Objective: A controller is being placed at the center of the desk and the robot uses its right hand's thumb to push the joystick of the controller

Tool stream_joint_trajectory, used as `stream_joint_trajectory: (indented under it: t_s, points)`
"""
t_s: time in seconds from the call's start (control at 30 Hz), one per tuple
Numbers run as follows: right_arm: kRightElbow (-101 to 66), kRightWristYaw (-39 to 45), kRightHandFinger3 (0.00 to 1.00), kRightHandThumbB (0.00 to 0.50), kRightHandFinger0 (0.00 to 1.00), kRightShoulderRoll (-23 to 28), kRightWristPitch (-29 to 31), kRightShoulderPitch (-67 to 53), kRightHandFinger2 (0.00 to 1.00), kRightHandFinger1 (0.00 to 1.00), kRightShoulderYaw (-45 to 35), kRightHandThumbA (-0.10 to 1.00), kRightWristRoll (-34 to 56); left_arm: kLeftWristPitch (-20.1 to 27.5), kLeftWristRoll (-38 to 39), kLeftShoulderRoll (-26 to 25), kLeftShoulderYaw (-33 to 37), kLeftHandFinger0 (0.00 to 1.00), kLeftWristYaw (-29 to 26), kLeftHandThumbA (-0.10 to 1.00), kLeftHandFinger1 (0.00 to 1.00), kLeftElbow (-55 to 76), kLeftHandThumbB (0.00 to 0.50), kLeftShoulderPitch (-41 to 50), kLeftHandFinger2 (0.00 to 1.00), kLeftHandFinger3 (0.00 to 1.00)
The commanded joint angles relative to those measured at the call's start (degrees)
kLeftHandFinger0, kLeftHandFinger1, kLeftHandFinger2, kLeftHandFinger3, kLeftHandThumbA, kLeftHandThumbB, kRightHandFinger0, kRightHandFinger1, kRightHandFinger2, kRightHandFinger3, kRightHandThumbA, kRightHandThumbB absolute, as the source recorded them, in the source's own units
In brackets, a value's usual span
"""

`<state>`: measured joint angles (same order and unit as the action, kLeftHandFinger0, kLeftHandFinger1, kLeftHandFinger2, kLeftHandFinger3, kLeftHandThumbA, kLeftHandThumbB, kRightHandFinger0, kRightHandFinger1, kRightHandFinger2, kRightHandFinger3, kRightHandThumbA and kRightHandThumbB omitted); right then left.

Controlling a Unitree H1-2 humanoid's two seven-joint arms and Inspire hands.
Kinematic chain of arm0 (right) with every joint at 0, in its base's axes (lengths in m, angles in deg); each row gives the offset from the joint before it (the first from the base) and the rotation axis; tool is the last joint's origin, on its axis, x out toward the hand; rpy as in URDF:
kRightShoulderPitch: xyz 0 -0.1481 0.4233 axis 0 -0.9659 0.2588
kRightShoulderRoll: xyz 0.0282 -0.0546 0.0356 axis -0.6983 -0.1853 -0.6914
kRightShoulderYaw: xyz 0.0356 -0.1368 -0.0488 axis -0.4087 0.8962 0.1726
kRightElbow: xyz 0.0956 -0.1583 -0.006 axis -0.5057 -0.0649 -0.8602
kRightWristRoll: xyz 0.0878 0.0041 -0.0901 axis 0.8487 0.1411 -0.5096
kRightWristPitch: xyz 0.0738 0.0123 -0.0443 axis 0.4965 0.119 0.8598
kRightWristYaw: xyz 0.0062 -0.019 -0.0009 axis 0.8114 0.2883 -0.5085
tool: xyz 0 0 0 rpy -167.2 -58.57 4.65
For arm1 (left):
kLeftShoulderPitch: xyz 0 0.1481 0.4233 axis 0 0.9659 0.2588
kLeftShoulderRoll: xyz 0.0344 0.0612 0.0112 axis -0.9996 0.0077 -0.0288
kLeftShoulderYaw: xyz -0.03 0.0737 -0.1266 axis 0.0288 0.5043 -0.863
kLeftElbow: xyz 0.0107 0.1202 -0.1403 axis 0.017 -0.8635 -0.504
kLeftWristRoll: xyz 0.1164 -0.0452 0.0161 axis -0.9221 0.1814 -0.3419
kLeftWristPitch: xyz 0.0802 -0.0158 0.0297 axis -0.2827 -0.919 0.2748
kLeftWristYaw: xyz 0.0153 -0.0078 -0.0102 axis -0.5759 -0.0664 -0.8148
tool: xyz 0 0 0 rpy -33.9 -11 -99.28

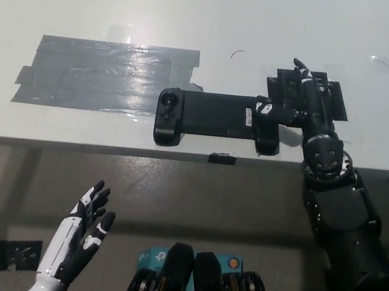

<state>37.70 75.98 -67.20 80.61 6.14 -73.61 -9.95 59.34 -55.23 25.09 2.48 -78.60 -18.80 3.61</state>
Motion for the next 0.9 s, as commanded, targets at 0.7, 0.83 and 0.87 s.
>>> stream_joint_trajectory:
  t_s: [0.7,0.83,0.87]
  points:
    - [6.3,-8.7,1.0,0.0,1.0,-0.4,14.2,2.0,1.0,1.0,-2.5,-0.1,3.4,1.2,0.6,-0.5,-1.4,1.0,-0.1,0.87,1.0,1.8,0.01,-2.0,1.0,1.0]
    - [5.0,-8.8,1.0,0.0,1.0,-0.4,15.3,1.9,1.0,1.0,-2.5,-0.1,3.4,1.3,0.2,-0.6,-1.3,1.0,-0.1,0.87,1.0,1.8,0.0,-2.1,1.0,1.0]
    - [4.3,-9.0,1.0,0.0,1.0,-0.5,15.5,1.7,1.0,1.0,-2.4,-0.1,3.1,1.2,0.4,-0.6,-1.3,1.0,-0.1,0.87,1.0,1.9,0.0,-2.1,1.0,1.0]
